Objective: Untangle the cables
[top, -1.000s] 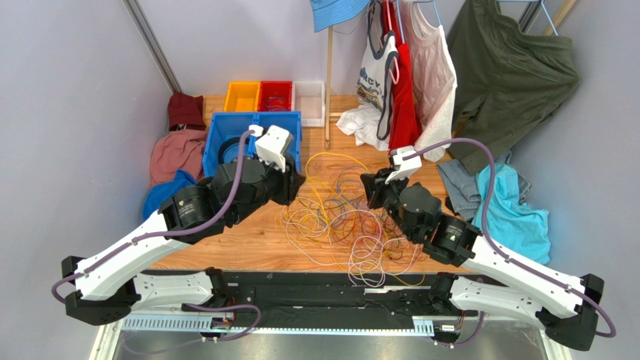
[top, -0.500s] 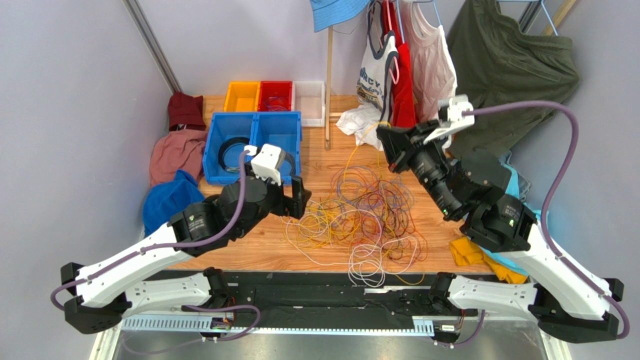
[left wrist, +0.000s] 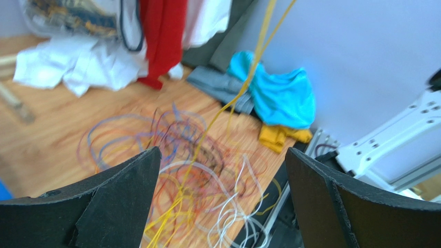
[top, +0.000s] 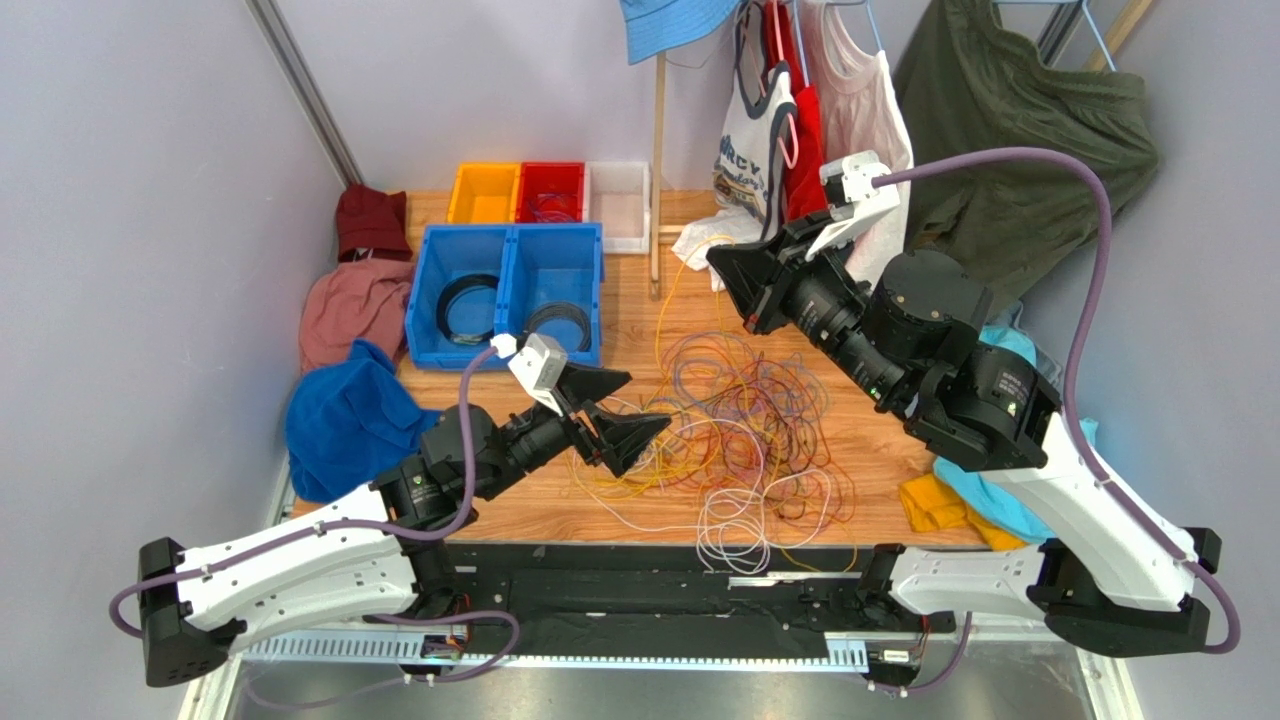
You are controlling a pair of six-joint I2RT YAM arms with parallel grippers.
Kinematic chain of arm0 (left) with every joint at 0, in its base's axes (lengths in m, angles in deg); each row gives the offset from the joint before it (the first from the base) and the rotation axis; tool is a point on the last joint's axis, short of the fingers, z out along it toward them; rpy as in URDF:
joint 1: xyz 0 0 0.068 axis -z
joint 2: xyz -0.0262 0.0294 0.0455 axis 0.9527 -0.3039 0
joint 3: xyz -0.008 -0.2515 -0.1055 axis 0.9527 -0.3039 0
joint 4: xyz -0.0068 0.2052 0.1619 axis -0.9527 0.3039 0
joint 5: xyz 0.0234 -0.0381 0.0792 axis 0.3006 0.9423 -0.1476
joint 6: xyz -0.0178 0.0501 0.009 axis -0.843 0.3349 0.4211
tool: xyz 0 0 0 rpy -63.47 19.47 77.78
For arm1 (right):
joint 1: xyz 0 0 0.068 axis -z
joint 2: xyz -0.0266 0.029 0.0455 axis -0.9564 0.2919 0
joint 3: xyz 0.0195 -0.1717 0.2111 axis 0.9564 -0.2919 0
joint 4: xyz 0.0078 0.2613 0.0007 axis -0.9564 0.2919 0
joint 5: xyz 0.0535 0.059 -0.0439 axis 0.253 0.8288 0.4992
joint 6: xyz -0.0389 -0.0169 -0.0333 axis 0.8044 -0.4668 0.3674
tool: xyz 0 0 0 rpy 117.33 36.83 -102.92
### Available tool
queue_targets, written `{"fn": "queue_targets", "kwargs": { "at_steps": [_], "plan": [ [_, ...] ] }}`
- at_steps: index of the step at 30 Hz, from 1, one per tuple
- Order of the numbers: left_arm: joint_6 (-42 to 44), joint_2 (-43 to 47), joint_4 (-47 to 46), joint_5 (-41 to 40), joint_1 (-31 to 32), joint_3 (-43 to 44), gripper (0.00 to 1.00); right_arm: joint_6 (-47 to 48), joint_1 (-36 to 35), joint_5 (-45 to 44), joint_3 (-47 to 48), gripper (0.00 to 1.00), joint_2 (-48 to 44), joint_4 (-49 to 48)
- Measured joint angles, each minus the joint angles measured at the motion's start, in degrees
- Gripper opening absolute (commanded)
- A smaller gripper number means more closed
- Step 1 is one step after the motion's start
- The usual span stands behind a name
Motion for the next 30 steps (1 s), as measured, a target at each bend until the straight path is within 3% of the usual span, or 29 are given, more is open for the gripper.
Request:
{"fn": "queue_targets", "kwargs": {
  "at_steps": [9,19,26,27,29,30],
  "plan": [
    [1.9,-6.7,-13.5,4.3,0.0,0.0,0.99,-3.0,0.0,4.5,2.7,0.0,1.4,1.7],
    [1.1,-20.9,-19.3,7.8,0.0,2.9,0.99,-6.3,0.0,10.2,3.6,0.0,2.1,1.9],
    [-0.5,-23.0,-24.2,10.3,0.0,4.7,0.99,-6.7,0.0,11.2,3.3,0.0,2.1,1.9],
    [-0.7,-23.3,-24.7,10.5,0.0,4.8,0.97,-6.8,0.0,11.2,3.1,0.0,2.1,1.9],
    [-1.4,-24.7,-26.5,11.1,0.0,5.4,0.72,-7.0,0.0,11.2,2.6,0.0,2.0,1.6],
    [-2.0,-25.6,-27.3,11.5,0.0,5.9,0.54,-7.2,0.0,11.2,2.2,0.0,2.0,1.4]
  ]
}}
